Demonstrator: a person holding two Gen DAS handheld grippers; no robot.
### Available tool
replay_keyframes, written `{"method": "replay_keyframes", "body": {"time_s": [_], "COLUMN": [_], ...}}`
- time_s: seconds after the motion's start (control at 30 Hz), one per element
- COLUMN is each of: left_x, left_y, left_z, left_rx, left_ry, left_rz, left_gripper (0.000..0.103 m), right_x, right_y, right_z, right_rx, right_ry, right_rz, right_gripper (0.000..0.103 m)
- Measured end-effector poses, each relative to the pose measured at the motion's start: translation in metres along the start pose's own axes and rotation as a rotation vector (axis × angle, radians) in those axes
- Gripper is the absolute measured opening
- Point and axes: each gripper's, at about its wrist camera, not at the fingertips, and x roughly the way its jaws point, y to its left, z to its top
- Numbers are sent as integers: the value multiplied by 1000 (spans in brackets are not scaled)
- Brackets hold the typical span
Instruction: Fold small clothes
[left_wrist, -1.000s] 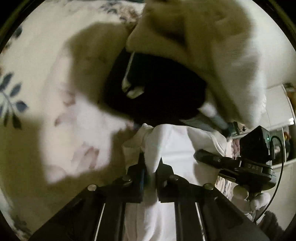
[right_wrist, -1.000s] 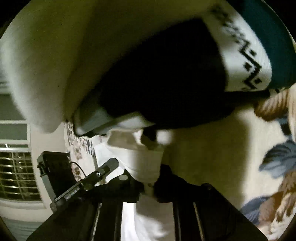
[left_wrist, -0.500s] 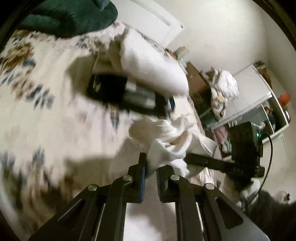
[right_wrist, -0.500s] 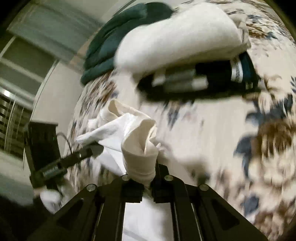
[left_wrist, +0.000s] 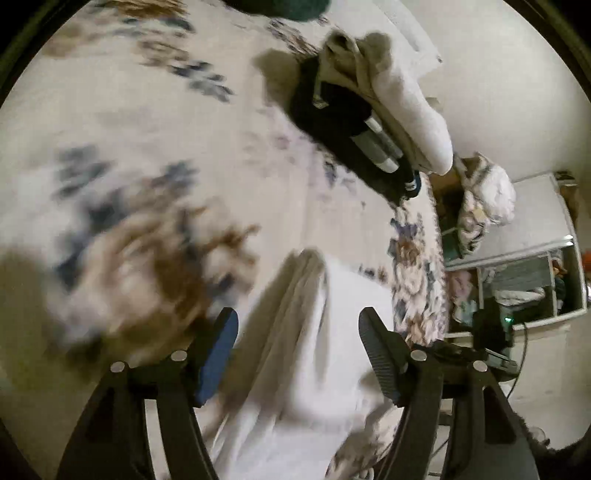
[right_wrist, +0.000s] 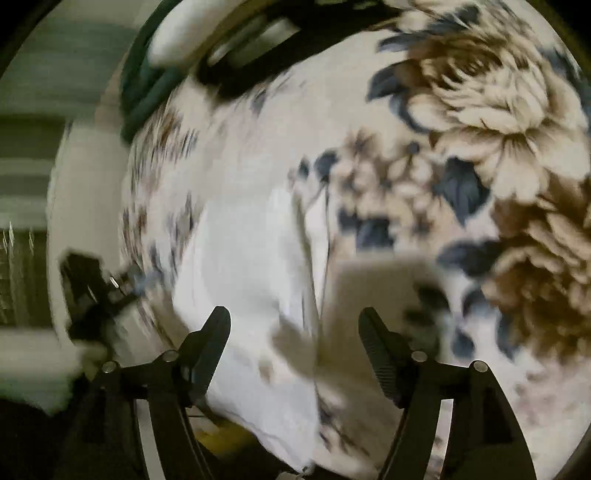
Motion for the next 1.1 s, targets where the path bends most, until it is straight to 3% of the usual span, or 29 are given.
{"method": "replay_keyframes", "body": {"time_s": [0.13, 0.2, 0.27, 0.3, 0.33, 0.43, 0.5, 0.63, 0.7, 0.8, 0.87, 0.93, 1.1], "left_x": [80, 114, 125, 124, 122, 108, 102, 100, 112, 108, 89, 57, -3], "left_y": [-5, -8, -18, -25, -29, -31, -34, -37, -33, -16, -11, -2, 26], "left_z": [34, 41, 40, 38, 38, 46, 64, 119, 147, 159, 146, 116, 6], "left_rx": [28, 43, 93, 129, 154, 144, 140, 130, 129, 76, 87, 80, -5], "left_ry": [146, 230, 249, 245, 257, 239, 217, 148, 156, 166, 154, 138, 154], "left_rz": [-40, -63, -31, -15, -1, -20, -31, -33, -9, 14, 7, 9, 72], "left_gripper": [66, 65, 61, 40, 26, 23, 23, 24, 32, 33, 39, 62, 64], "right_x": [46, 71, 85, 87, 89, 88, 79, 68, 76, 82, 69, 56, 29], "right_y": [-12, -18, -17, -13, -6, 18, 37, 74, 80, 71, 66, 54, 4], "right_z": [43, 59, 65, 66, 67, 69, 82, 138, 170, 186, 170, 142, 11], "right_rx": [112, 163, 185, 171, 147, 117, 97, 58, 52, 113, 103, 115, 182], "right_ry": [2, 47, 76, 84, 90, 81, 42, -37, -26, 12, 5, 19, 80], "right_rz": [60, 113, 150, 154, 143, 121, 88, 66, 25, -67, -72, -58, -84], "right_gripper": [74, 74, 74, 71, 53, 29, 25, 23, 24, 35, 47, 63, 63]}}
